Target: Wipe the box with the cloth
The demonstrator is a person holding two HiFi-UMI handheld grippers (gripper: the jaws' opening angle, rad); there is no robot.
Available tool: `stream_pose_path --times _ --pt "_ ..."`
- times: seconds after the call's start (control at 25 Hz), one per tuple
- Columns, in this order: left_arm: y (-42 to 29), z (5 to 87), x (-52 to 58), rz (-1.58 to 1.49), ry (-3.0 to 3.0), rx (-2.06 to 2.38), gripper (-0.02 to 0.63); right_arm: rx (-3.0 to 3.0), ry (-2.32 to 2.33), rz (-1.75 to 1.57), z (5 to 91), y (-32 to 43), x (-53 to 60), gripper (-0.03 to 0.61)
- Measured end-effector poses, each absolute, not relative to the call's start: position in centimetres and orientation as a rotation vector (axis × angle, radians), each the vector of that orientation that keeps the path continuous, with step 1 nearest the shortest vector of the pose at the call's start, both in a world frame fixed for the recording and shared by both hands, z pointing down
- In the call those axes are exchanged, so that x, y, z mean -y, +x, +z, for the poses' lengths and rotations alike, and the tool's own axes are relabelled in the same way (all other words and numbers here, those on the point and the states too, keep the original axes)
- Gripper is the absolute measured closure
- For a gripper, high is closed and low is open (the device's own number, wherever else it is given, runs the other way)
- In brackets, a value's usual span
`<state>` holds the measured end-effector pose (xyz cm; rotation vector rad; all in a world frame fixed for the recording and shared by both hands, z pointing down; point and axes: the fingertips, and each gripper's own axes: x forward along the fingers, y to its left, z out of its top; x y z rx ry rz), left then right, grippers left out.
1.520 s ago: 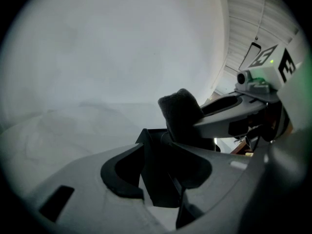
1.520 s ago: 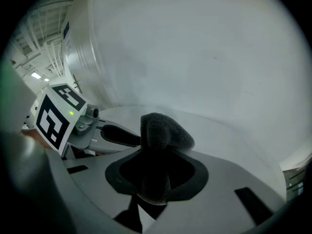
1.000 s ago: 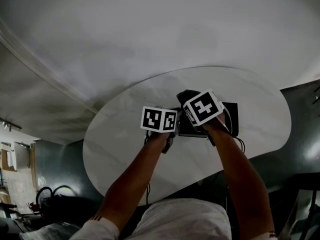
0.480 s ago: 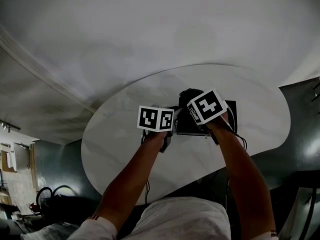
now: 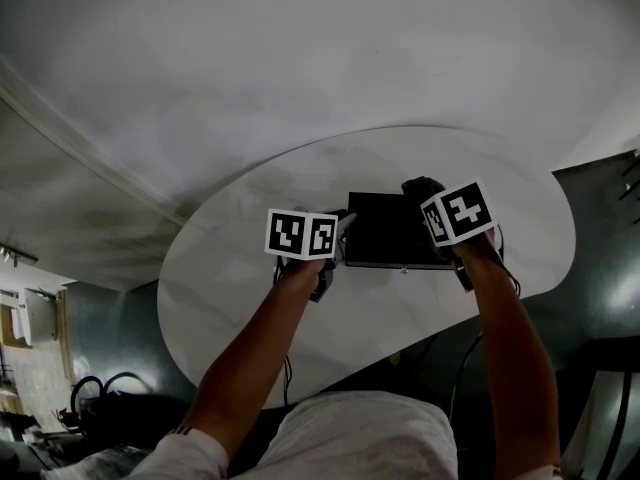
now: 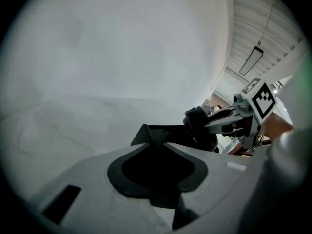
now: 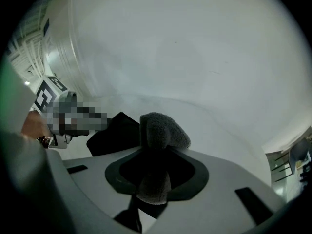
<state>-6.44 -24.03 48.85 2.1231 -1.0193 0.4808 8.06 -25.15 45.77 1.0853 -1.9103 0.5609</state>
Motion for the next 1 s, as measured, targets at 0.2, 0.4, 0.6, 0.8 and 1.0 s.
stream_pose_path --times 0.2,0.4,0.6,0.8,1.0 --pt "-6.4 48.8 24.1 0.479 2.123 1.020 0.526 1.872 1.146 0.597 45.7 11.2 24.8 0.488" --pt "-6.4 48.9 24.1 0.477 2.122 1.022 0.526 1.918 1.132 0.600 44.8 10.0 24.0 0.489" --pt "-6.4 48.9 24.2 0.465 2.122 1.019 0.526 2.035 1.044 0.605 43.4 4.3 22.9 0.488" --pt "-6.5 48.7 24.0 0.462 2.120 1.019 0.526 2.074 0.983 0.654 43.8 -0.2 21.9 0.488" --pt "-6.5 48.9 24.2 0.454 2.121 1.019 0.528 2.072 0.978 0.707 45.0 -2.1 21.5 0.488"
